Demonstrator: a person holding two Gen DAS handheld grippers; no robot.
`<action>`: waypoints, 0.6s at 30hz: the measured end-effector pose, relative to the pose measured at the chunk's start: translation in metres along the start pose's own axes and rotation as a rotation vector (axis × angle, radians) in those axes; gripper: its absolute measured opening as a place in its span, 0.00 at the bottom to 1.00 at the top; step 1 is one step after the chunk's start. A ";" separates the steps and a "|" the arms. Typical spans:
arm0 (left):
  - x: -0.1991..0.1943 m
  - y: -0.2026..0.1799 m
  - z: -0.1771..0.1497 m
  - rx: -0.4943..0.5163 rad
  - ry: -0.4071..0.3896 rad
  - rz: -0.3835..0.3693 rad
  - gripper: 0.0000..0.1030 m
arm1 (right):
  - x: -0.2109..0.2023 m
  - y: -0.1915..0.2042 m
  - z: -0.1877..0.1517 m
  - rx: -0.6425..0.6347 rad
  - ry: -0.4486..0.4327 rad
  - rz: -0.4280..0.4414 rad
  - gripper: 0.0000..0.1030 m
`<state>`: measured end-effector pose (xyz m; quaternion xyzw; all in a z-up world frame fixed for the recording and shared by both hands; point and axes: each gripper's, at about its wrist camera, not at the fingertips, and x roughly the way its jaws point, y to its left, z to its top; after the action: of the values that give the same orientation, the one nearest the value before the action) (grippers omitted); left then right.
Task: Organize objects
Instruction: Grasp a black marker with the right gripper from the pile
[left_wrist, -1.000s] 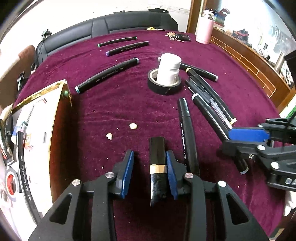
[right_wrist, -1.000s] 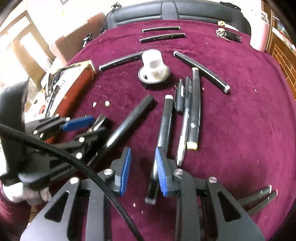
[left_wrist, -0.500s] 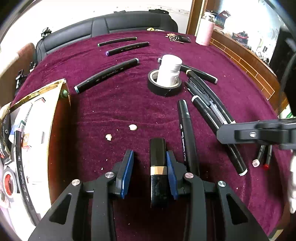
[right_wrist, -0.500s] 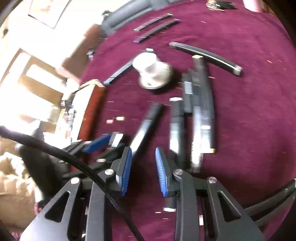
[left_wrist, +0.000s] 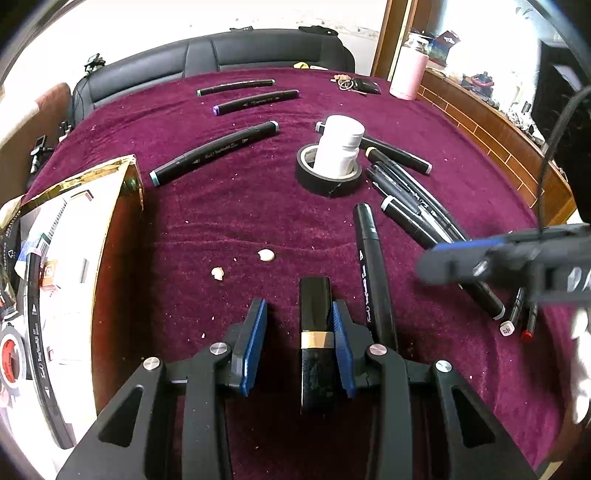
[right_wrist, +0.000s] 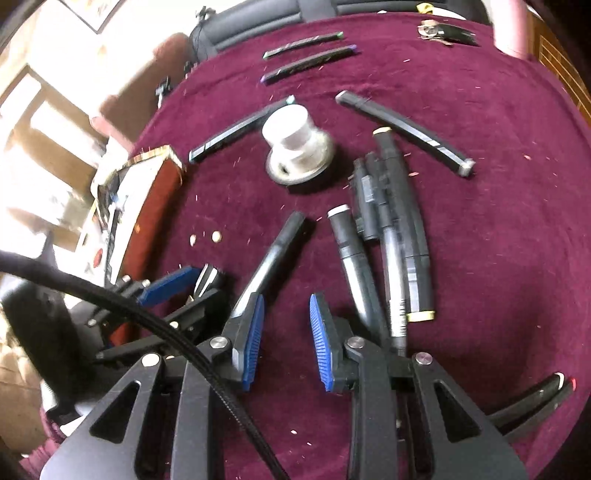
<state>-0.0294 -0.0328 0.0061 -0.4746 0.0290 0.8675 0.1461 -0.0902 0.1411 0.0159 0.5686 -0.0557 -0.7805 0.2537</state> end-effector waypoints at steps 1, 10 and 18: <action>0.000 -0.001 0.000 0.003 -0.003 0.005 0.29 | 0.007 0.007 0.000 -0.007 0.012 -0.030 0.24; -0.001 -0.001 -0.003 -0.003 -0.027 0.006 0.29 | 0.022 0.044 0.014 -0.027 -0.013 -0.228 0.26; -0.003 0.010 -0.004 -0.045 -0.043 -0.057 0.29 | 0.033 0.054 0.008 -0.043 0.037 -0.268 0.17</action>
<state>-0.0278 -0.0434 0.0054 -0.4596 -0.0073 0.8734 0.1608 -0.0869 0.0775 0.0103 0.5795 0.0424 -0.7979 0.1604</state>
